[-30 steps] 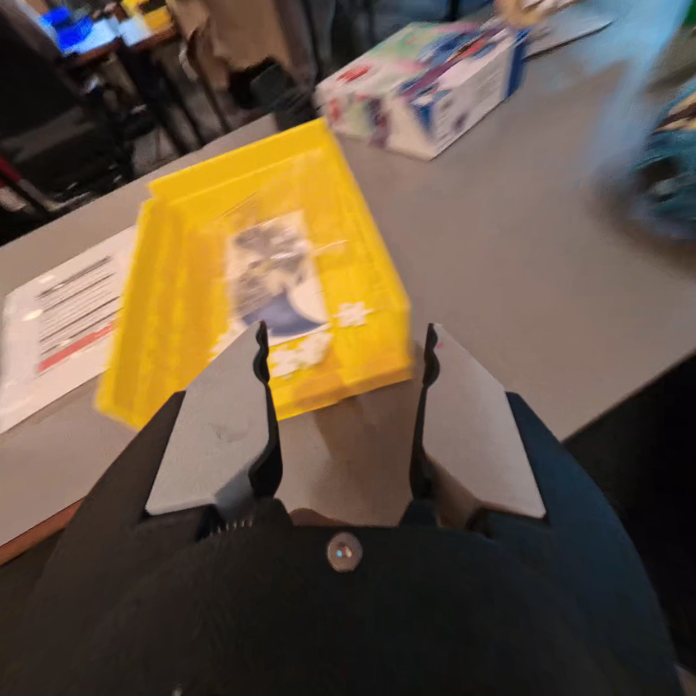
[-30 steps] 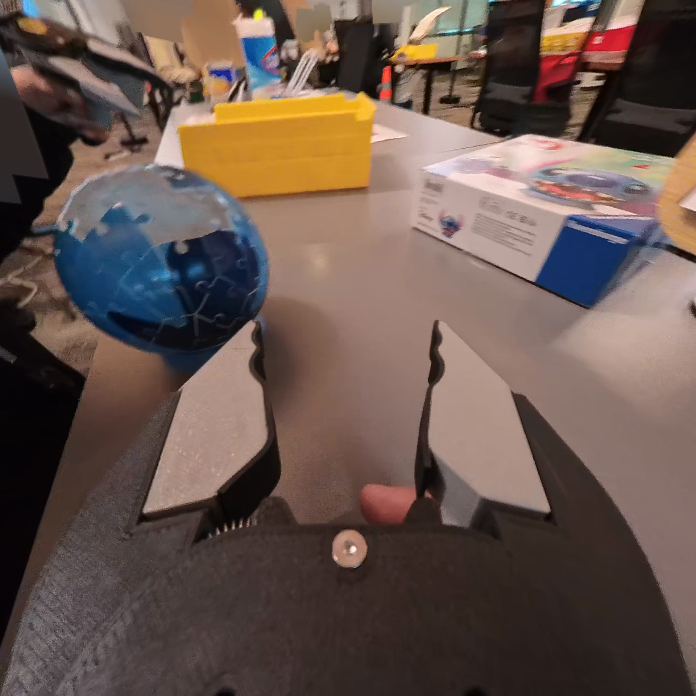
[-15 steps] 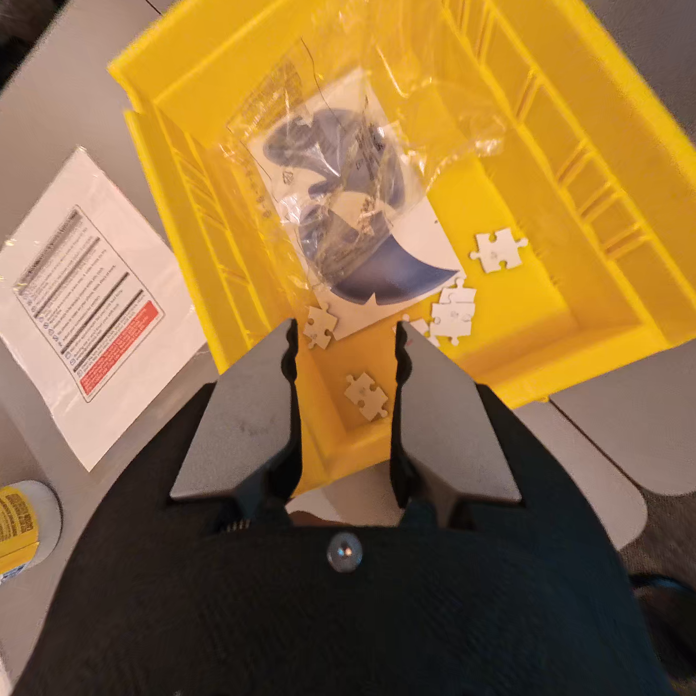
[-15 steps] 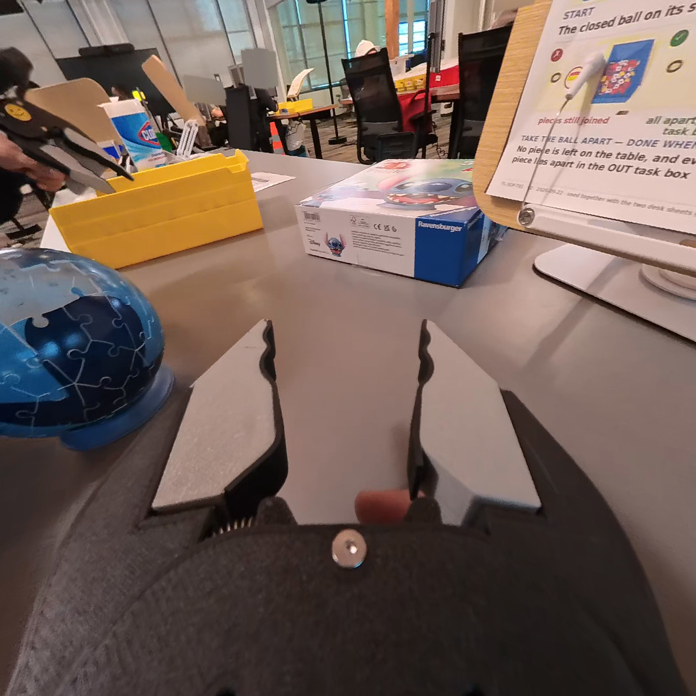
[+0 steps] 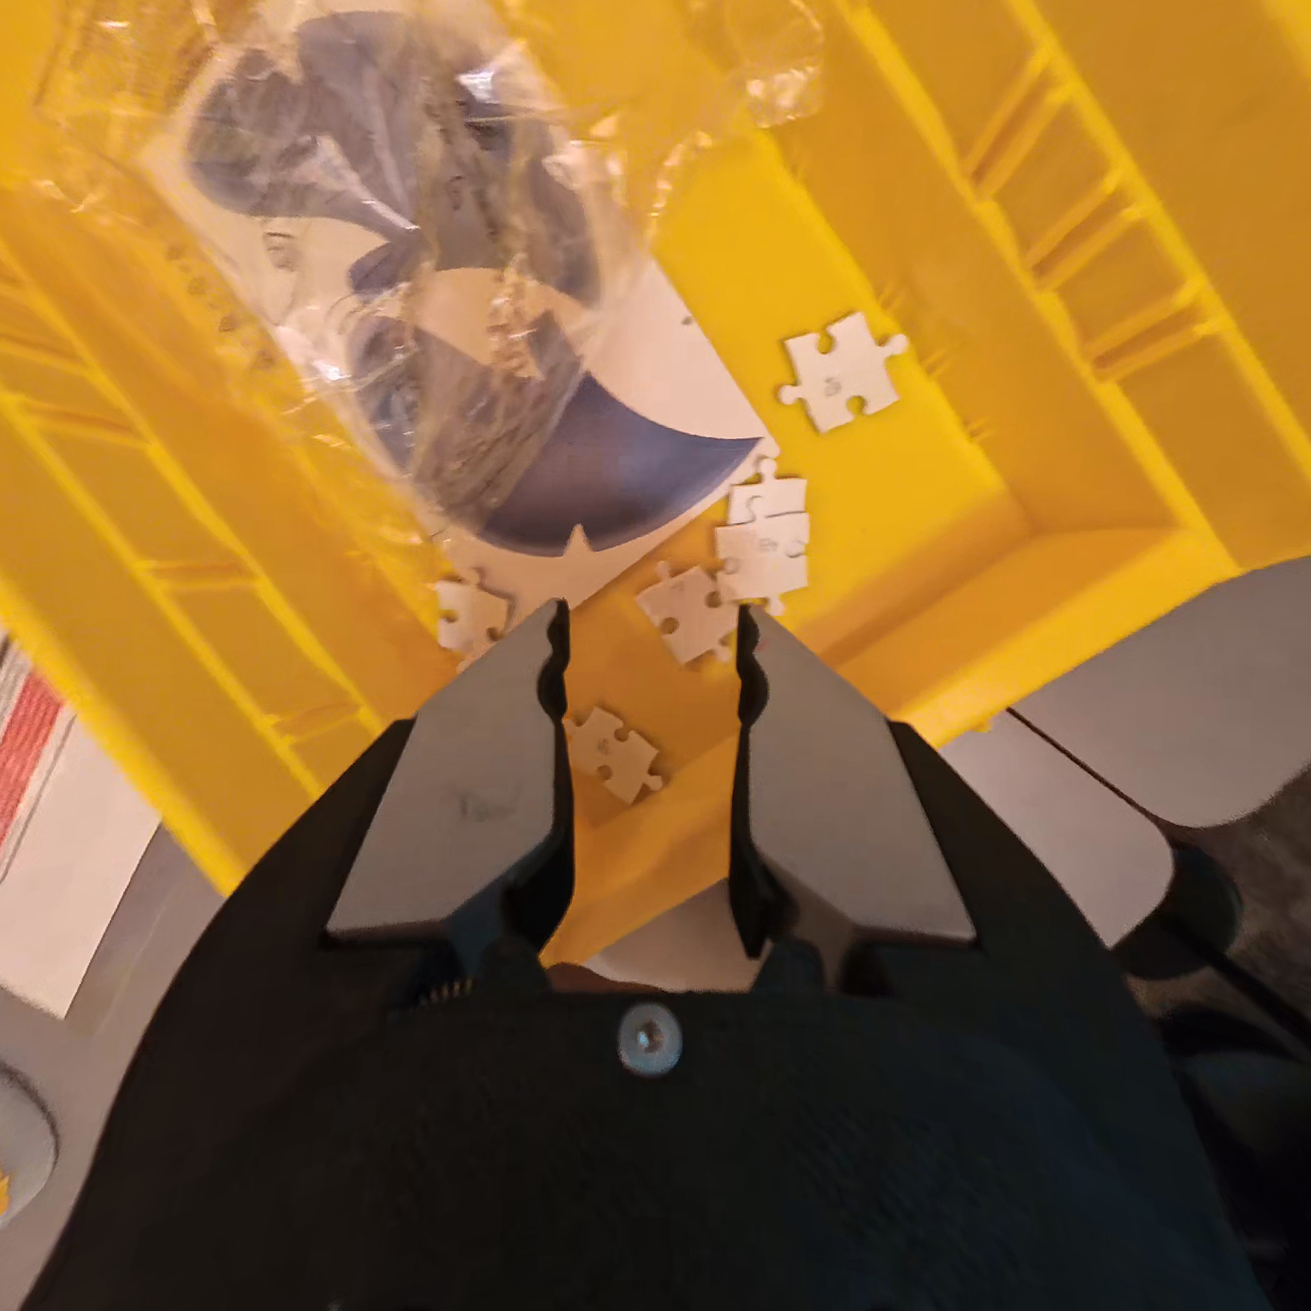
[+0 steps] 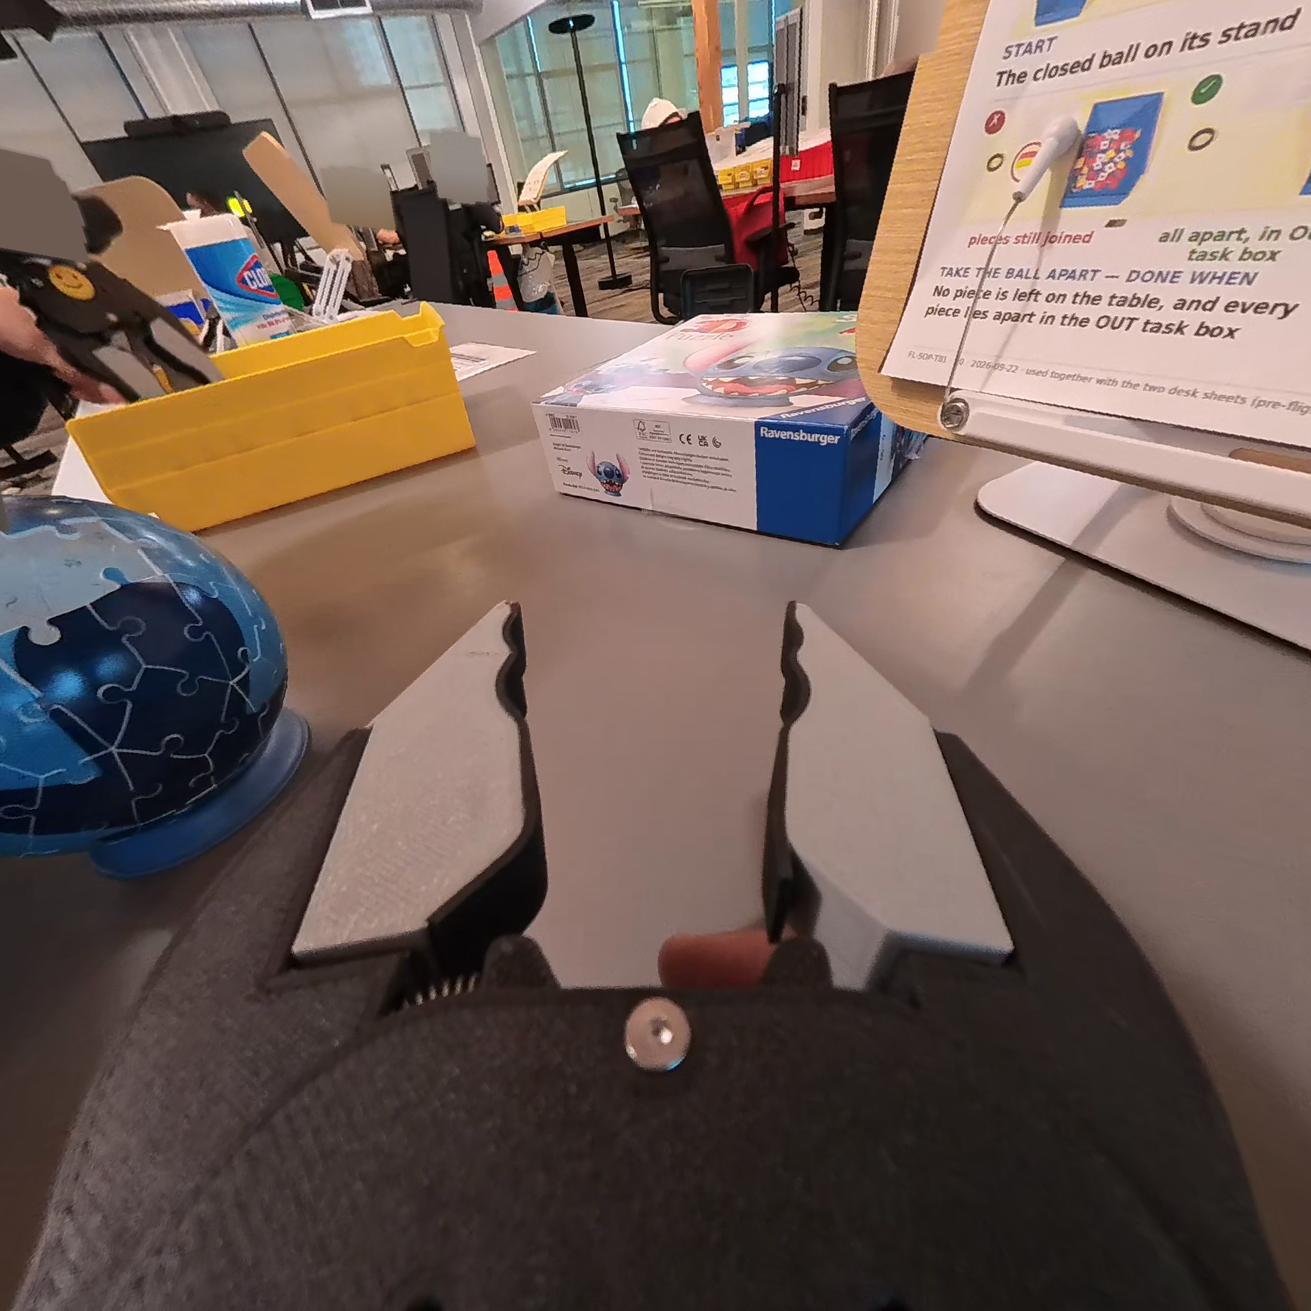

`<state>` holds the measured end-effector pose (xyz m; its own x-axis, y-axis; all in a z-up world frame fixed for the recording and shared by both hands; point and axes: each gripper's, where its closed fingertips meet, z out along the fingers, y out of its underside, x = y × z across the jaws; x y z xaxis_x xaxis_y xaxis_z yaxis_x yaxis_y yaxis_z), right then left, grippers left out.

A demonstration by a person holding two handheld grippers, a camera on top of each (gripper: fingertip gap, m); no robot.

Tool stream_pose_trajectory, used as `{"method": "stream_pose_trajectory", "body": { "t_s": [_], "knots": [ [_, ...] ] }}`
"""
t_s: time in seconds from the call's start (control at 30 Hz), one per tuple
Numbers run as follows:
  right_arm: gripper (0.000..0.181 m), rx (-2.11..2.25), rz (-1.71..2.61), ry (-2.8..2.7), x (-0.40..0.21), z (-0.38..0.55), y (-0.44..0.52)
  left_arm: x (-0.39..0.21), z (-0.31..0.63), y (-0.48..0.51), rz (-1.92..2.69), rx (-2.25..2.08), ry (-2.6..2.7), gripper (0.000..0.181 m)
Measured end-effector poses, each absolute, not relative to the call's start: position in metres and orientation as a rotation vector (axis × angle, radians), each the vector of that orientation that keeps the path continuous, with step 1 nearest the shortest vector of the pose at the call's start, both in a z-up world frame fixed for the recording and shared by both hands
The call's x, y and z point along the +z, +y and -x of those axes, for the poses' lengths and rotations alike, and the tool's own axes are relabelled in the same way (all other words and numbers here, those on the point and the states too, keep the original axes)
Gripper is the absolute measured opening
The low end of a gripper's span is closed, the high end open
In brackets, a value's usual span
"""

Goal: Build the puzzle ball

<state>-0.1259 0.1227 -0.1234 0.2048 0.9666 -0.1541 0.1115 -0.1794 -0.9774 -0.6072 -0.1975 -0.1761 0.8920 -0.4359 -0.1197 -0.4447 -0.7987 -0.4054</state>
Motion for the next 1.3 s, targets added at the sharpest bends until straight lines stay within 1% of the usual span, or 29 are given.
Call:
{"method": "stream_pose_trajectory", "body": {
  "t_s": [0.1,0.4,0.53,0.6,0.7,0.77,0.8,0.83,0.87,0.9,1.17,1.3],
  "knots": [
    [0.071,1.115,1.523,-1.054,-0.123,0.125,0.125,-0.188,0.59,-0.198,2.654,-0.094,0.672,0.045],
    [0.07,1.091,1.549,-1.007,-0.124,0.124,0.134,-0.193,0.573,-0.19,2.633,-0.115,0.816,0.05],
    [0.069,1.072,1.567,-0.985,-0.125,0.123,0.138,-0.196,0.561,-0.19,2.645,-0.151,0.903,0.039],
    [0.069,1.065,1.574,-0.975,-0.125,0.123,0.14,-0.207,0.571,-0.189,2.717,-0.066,0.912,0.032],
    [0.068,1.066,1.582,-0.961,-0.125,0.123,0.142,-0.209,0.567,-0.189,2.711,-0.102,0.986,0.037],
    [0.068,1.071,1.581,-0.952,-0.124,0.122,0.143,-0.21,0.57,-0.193,2.73,-0.103,1.039,0.026],
    [0.068,1.075,1.579,-0.95,-0.124,0.122,0.144,-0.209,0.569,-0.192,2.72,-0.118,1.037,0.024],
    [0.068,1.079,1.578,-0.948,-0.124,0.122,0.144,-0.207,0.568,-0.193,2.714,-0.147,1.039,0.012],
    [0.068,1.084,1.577,-0.947,-0.123,0.122,0.144,-0.202,0.567,-0.195,2.704,-0.18,1.031,0.005],
    [0.068,1.089,1.574,-0.947,-0.123,0.122,0.144,-0.196,0.569,-0.194,2.686,-0.181,1.01,0.001],
    [0.067,1.146,1.528,-0.953,-0.117,0.12,0.138,-0.14,0.583,-0.16,2.569,-0.06,0.767,0.0],
    [0.065,1.19,1.496,-0.989,-0.115,0.122,0.131,-0.089,0.547,-0.133,2.384,-0.052,0.696,0.0]
  ]
}}
